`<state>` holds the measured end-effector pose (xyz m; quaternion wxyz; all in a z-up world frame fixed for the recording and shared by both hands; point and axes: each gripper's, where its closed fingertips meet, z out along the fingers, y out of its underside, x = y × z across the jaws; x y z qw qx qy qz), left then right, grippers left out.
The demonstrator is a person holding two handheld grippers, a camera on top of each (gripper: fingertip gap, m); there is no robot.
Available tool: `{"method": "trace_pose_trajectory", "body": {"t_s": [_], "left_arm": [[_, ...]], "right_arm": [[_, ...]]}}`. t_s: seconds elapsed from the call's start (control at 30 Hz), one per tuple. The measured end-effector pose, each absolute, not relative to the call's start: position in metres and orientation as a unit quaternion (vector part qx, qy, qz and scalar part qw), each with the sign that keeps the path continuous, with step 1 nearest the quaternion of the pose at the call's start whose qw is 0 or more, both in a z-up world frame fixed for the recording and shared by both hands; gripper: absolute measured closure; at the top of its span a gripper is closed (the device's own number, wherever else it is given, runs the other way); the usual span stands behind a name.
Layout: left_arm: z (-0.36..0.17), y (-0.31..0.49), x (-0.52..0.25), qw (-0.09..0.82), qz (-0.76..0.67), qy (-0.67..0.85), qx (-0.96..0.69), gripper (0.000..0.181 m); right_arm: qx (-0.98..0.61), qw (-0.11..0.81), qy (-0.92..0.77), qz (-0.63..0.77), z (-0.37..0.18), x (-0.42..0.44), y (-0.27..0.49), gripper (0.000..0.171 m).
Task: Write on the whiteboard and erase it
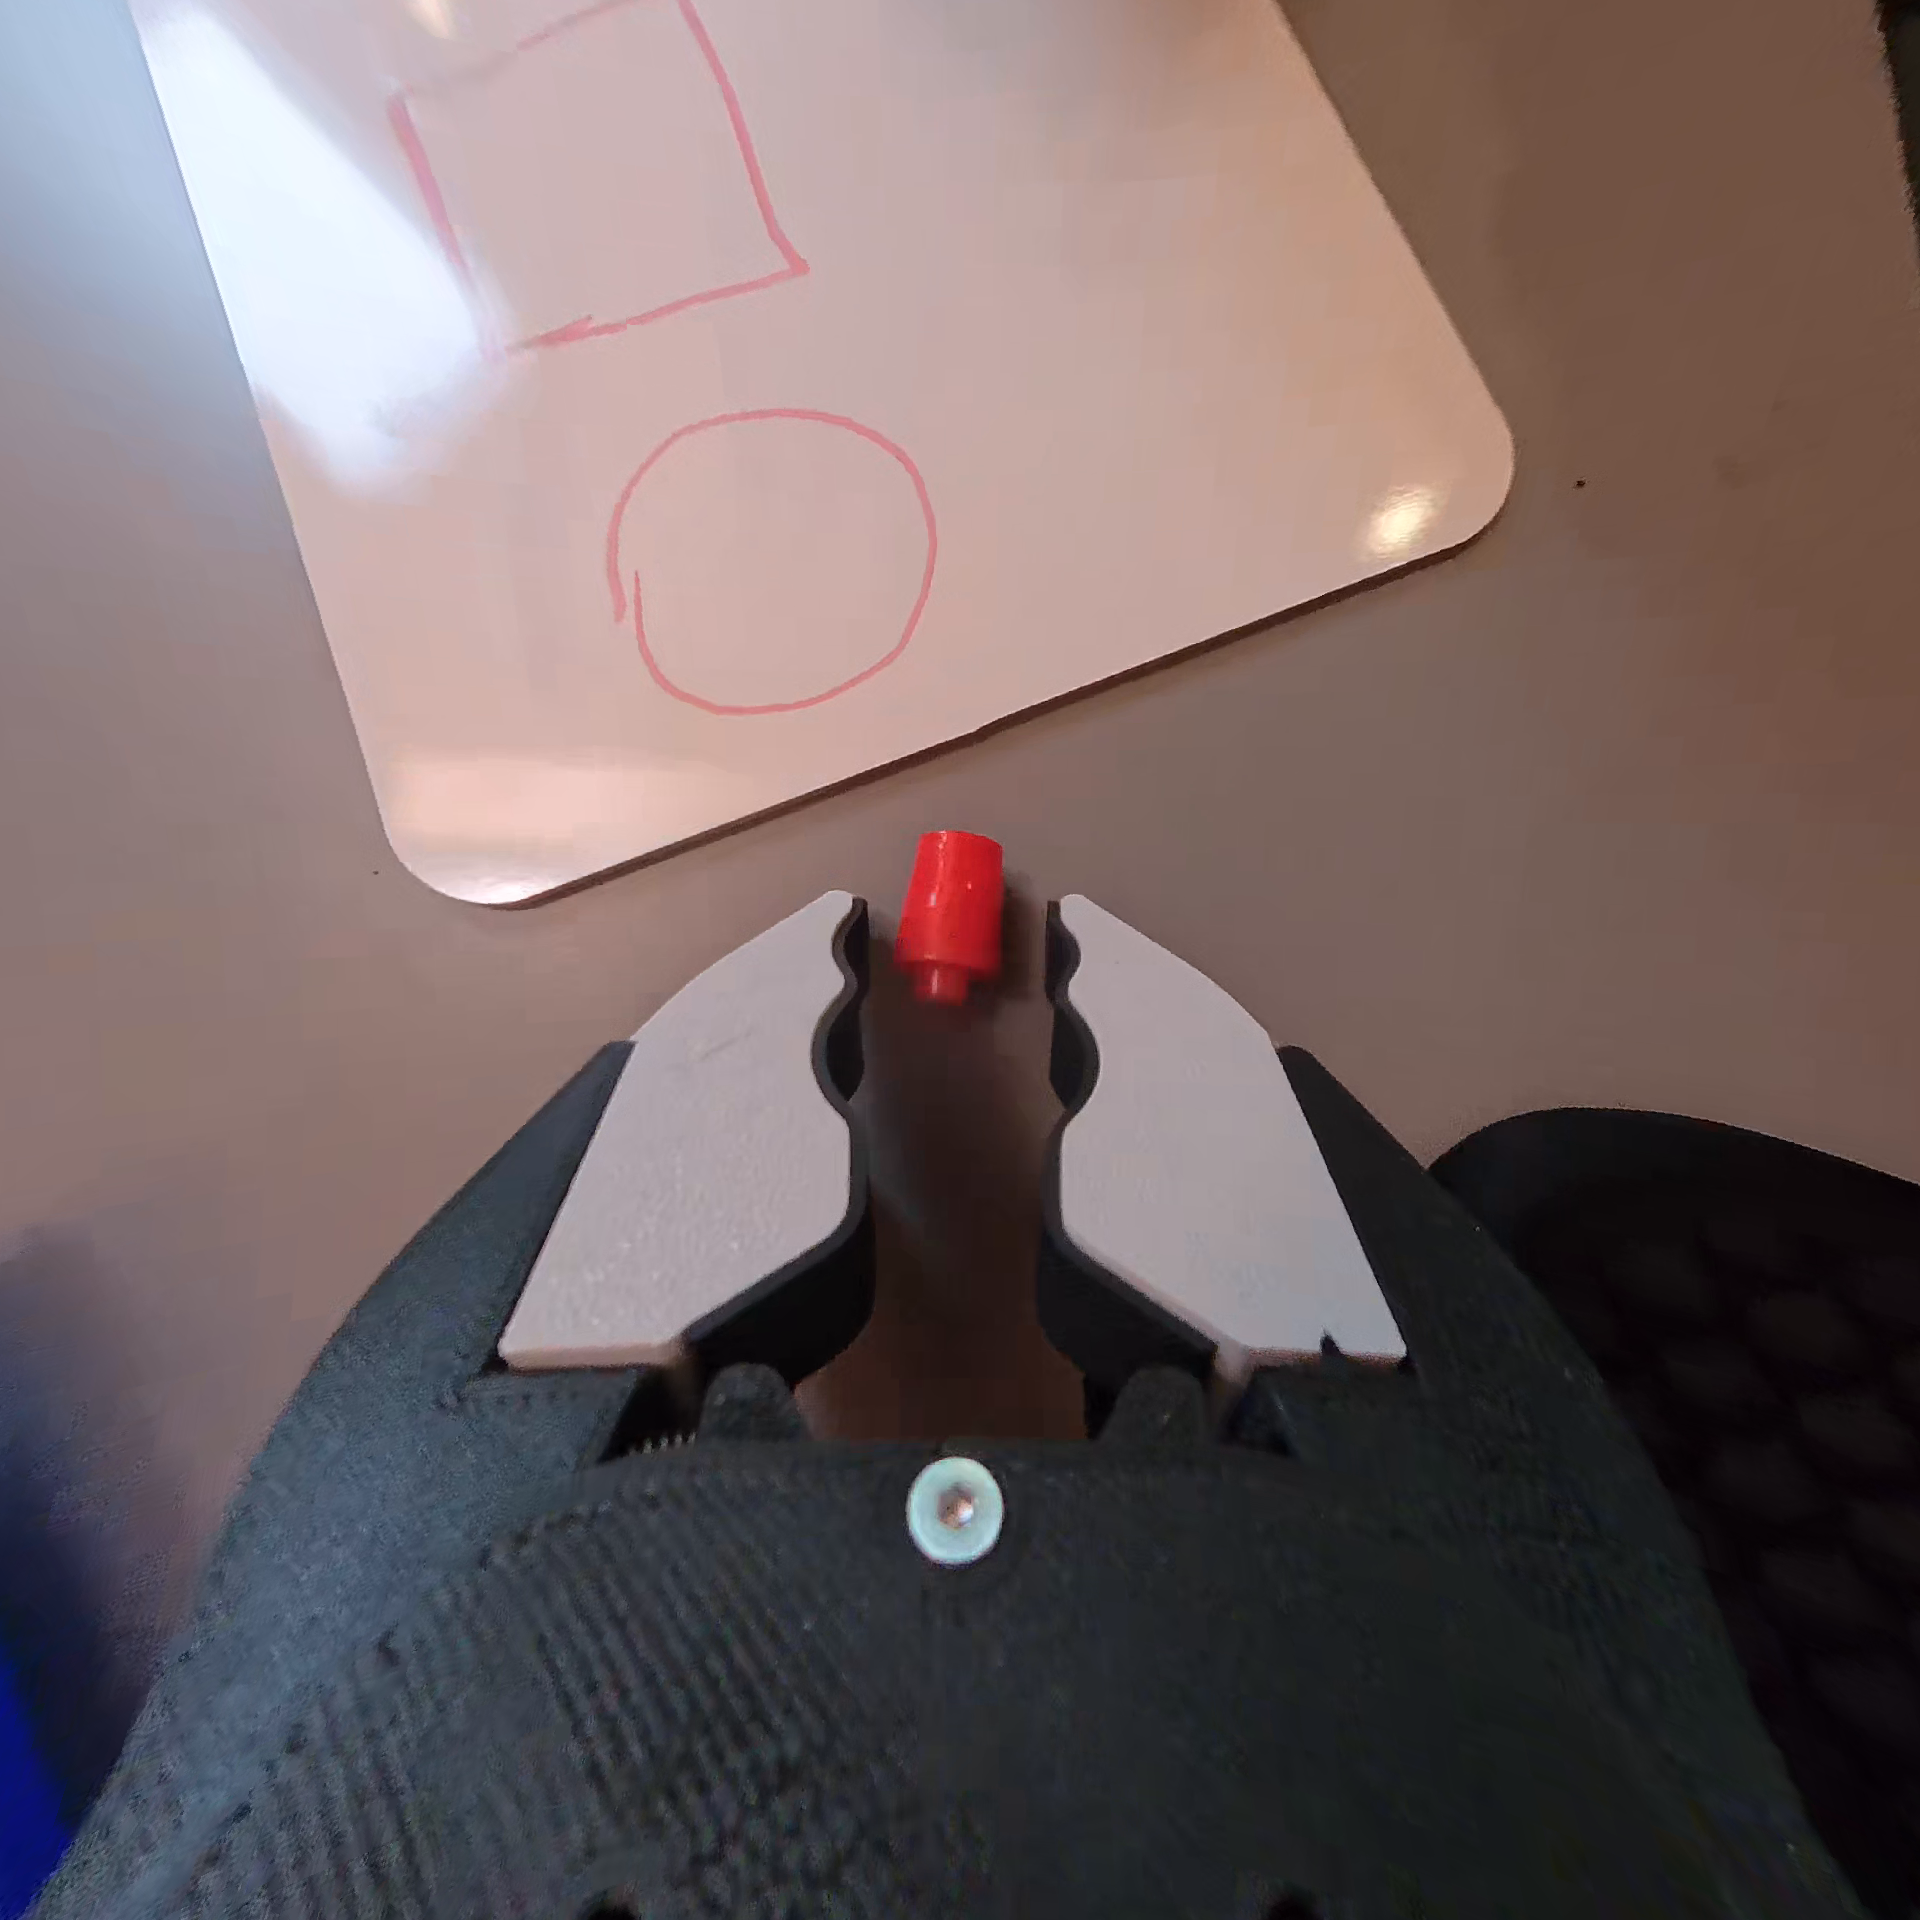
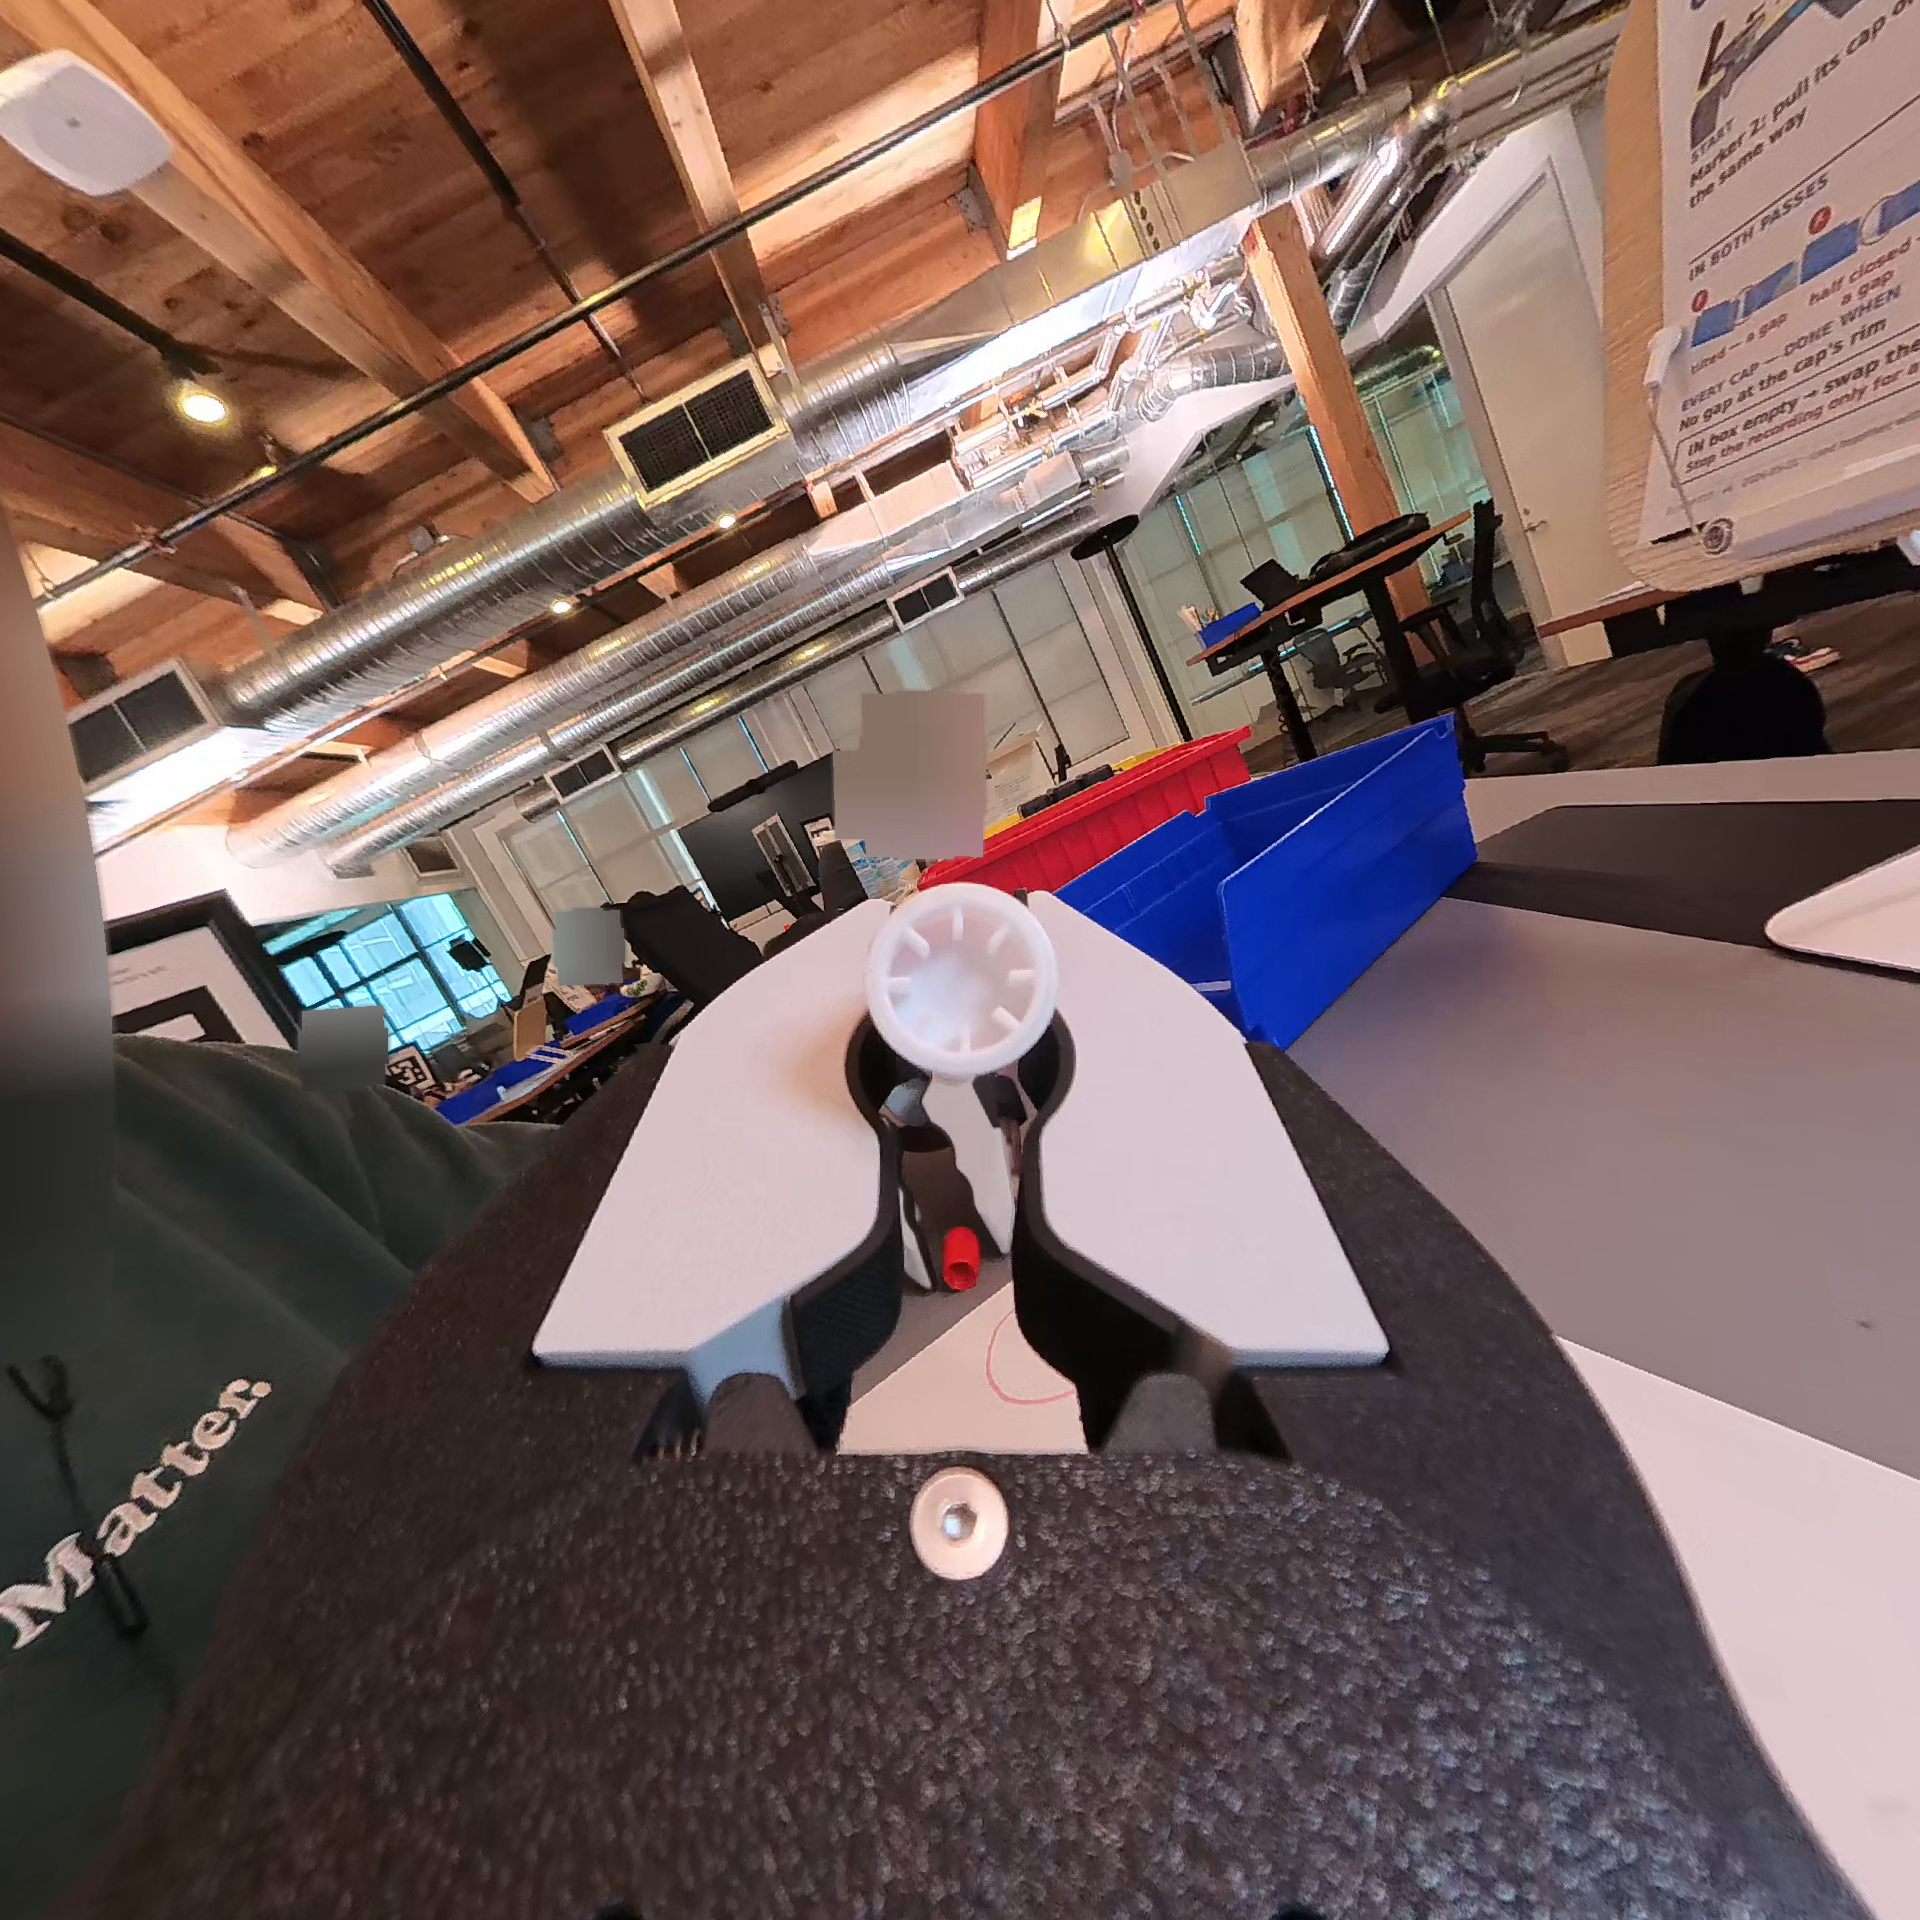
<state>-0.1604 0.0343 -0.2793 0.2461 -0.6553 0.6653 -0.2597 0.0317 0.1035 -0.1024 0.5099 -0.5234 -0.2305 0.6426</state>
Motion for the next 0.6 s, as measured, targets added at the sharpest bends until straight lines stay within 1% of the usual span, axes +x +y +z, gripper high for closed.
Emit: {"method": "trace_pose_trajectory", "body": {"t_s": [0.2,0.23,0.27,0.37,0.43,0.5,0.6], "left_arm": [[-0.279,0.033,-0.162,0.286,-0.252,0.657,-0.651,0.148],[-0.28,0.032,-0.161,0.285,-0.25,0.657,-0.651,0.152],[-0.28,0.031,-0.162,0.284,-0.245,0.659,-0.651,0.162],[-0.277,0.034,-0.162,0.27,-0.229,0.657,-0.666,0.162],[-0.253,0.043,-0.148,0.334,-0.239,0.639,-0.65,0.162],[-0.214,0.052,-0.125,0.428,-0.259,0.602,-0.622,0.162],[-0.174,0.055,-0.092,0.507,-0.303,0.539,-0.6,0.162]], "right_arm": [[-0.527,0.507,-0.23,0.643,-0.105,0.032,0.105,0.152],[-0.528,0.505,-0.23,0.643,-0.107,0.031,0.105,0.152],[-0.529,0.504,-0.23,0.643,-0.108,0.031,0.106,0.152],[-0.53,0.503,-0.232,0.642,-0.108,0.03,0.105,0.152],[-0.529,0.506,-0.241,0.637,-0.107,0.03,0.103,0.152],[-0.523,0.518,-0.257,0.626,-0.103,0.027,0.098,0.152],[-0.503,0.54,-0.282,0.612,-0.089,0.021,0.084,0.152]]}}
